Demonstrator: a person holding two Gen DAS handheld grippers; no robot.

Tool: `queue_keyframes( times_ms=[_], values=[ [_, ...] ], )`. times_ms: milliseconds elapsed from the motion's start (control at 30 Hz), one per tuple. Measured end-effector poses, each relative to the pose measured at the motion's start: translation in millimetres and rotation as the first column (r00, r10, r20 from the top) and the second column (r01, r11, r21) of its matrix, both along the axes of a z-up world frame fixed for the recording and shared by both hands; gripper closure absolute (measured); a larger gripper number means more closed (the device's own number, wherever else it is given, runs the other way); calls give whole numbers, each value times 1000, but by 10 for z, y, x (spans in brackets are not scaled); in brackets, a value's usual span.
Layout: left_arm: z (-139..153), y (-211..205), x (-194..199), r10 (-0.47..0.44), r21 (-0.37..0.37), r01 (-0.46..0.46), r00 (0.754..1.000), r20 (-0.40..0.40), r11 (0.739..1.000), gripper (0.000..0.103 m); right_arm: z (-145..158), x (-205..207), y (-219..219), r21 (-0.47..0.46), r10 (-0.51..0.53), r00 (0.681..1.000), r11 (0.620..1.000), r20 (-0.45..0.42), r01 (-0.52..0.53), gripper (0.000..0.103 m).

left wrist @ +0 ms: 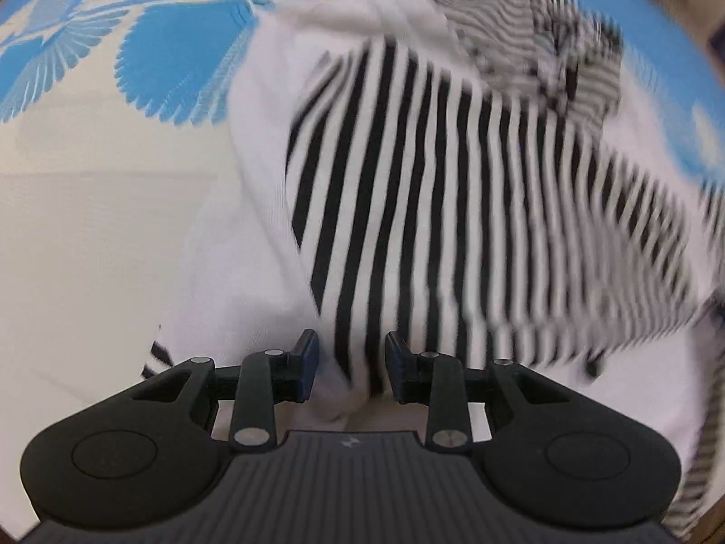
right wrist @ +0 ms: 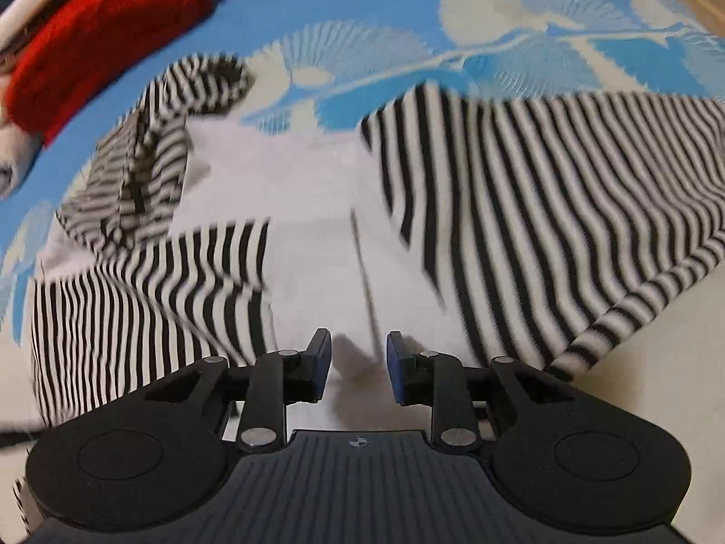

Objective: Fold small clothes

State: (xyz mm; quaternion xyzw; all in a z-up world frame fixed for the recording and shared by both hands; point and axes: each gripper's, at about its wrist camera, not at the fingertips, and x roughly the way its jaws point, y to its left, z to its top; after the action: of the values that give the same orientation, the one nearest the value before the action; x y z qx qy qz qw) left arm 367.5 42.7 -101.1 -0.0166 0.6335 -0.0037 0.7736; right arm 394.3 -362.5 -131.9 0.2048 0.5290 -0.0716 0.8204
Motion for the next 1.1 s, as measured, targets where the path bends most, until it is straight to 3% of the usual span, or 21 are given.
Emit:
queue_keyframes(
  times_ms=[67, 267, 400, 567, 667, 767, 867, 900, 933, 967, 1100],
  values=[
    [71, -61, -11, -25, 25, 25, 999, 21, 999, 67, 80, -26, -139, -10, -43, 999, 999, 22, 44, 75],
    [517, -279, -3, -52, 7, 51, 979, 199, 999, 61, 344, -144, -648, -58, -143, 979, 986, 147, 153, 71],
    [608, -396, 38, -67, -12, 72, 971, 229, 997, 60, 400, -294, -1133, -114, -192, 963, 970, 189, 216, 65],
    [645, -450, 105, -31, -13, 35, 970, 240, 999, 60, 244, -516, -1801, -154, -314, 936, 928, 159, 338, 65],
    [636, -468, 99, -42, -10, 45, 971, 237, 999, 60, 101, -644, -2162, -126, -426, 895, 888, 133, 442, 65],
    [611, -491, 96, -54, -3, 56, 971, 235, 998, 60, -91, -787, -2465, -51, -549, 830, 830, 97, 555, 65],
    [592, -490, 102, -52, 0, 53, 971, 234, 999, 60, -263, -843, -2606, 24, -609, 787, 792, 104, 610, 65],
    [591, -487, 106, -51, 1, 52, 971, 233, 999, 60, -293, -854, -2632, 39, -617, 775, 785, 134, 618, 65],
    [589, -483, 107, -51, 1, 52, 971, 233, 999, 60, -298, -842, -2633, 44, -620, 769, 782, 156, 622, 76],
    [590, -476, 107, -51, 1, 52, 971, 233, 999, 60, -308, -832, -2640, 52, -624, 763, 779, 168, 625, 97],
    [607, -405, 111, -36, -4, 38, 972, 233, 999, 60, -197, -842, -2668, 97, -664, 711, 743, 233, 662, 99]
  ],
)
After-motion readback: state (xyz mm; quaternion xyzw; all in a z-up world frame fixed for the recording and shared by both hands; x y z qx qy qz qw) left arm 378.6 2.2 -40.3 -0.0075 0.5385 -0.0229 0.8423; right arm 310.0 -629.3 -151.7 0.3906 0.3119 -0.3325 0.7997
